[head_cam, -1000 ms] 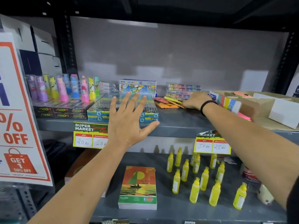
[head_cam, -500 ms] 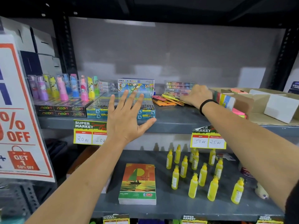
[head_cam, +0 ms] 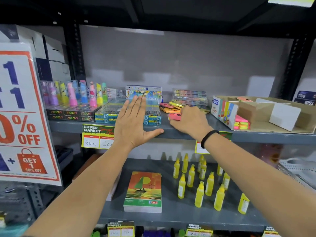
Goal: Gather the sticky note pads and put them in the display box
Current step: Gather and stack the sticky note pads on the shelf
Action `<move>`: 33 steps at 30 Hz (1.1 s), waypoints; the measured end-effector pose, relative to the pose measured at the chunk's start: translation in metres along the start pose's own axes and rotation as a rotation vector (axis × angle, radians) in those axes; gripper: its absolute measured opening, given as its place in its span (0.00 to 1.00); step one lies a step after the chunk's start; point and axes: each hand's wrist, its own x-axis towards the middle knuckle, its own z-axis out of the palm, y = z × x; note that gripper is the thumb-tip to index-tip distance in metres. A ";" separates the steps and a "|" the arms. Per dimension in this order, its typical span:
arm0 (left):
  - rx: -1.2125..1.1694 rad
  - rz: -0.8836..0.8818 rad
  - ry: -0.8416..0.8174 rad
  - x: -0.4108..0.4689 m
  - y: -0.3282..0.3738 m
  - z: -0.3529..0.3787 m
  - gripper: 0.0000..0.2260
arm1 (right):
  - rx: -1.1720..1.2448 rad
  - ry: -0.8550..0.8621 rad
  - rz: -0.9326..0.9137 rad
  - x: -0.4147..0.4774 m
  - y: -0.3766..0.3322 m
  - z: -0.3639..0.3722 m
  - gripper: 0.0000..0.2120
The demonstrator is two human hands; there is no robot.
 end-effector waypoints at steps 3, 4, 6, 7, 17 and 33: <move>0.000 -0.001 -0.015 0.000 0.001 -0.001 0.51 | -0.019 0.021 -0.044 -0.005 -0.001 0.001 0.20; 0.000 0.000 -0.016 -0.001 0.000 -0.001 0.51 | -0.019 0.035 -0.054 -0.007 -0.001 0.002 0.21; 0.007 0.005 -0.012 0.000 0.000 0.000 0.51 | -0.020 0.062 -0.075 -0.008 0.000 0.004 0.22; 0.014 0.008 -0.011 0.000 -0.001 -0.001 0.51 | -0.019 0.072 -0.088 -0.008 0.000 0.004 0.23; 0.034 0.007 -0.023 0.000 0.000 0.001 0.51 | 0.067 0.072 -0.076 -0.006 0.000 0.004 0.27; 0.012 0.000 0.028 0.001 -0.001 0.006 0.51 | 0.137 0.107 0.238 0.075 0.016 0.001 0.29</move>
